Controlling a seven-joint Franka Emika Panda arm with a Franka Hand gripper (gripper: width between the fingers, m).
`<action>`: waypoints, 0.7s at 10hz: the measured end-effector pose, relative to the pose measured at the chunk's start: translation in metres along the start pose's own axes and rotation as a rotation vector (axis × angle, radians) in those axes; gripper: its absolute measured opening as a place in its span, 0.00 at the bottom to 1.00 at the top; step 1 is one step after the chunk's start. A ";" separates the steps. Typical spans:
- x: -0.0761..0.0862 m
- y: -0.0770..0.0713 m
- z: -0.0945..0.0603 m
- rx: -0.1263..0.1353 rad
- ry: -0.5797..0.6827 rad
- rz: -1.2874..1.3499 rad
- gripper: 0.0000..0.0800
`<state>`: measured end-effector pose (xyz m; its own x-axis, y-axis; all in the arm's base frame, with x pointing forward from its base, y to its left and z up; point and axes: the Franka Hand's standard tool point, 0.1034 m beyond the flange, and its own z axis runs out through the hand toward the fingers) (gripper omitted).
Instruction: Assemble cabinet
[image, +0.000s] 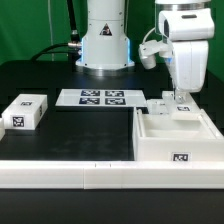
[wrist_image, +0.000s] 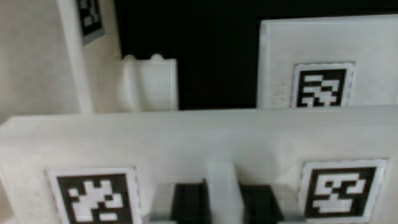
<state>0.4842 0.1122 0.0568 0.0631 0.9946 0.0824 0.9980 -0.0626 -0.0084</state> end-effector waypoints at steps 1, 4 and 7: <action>-0.001 0.022 -0.001 -0.022 0.012 -0.013 0.09; 0.000 0.048 -0.002 -0.048 0.028 -0.008 0.09; 0.000 0.047 -0.002 -0.048 0.028 -0.005 0.09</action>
Offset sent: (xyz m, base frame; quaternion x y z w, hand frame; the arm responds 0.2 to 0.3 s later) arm 0.0308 -0.0007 -0.0161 0.0162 0.0132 -0.0333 0.9992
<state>0.5313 0.1088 0.0585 0.0572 0.9923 0.1101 0.9973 -0.0619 0.0400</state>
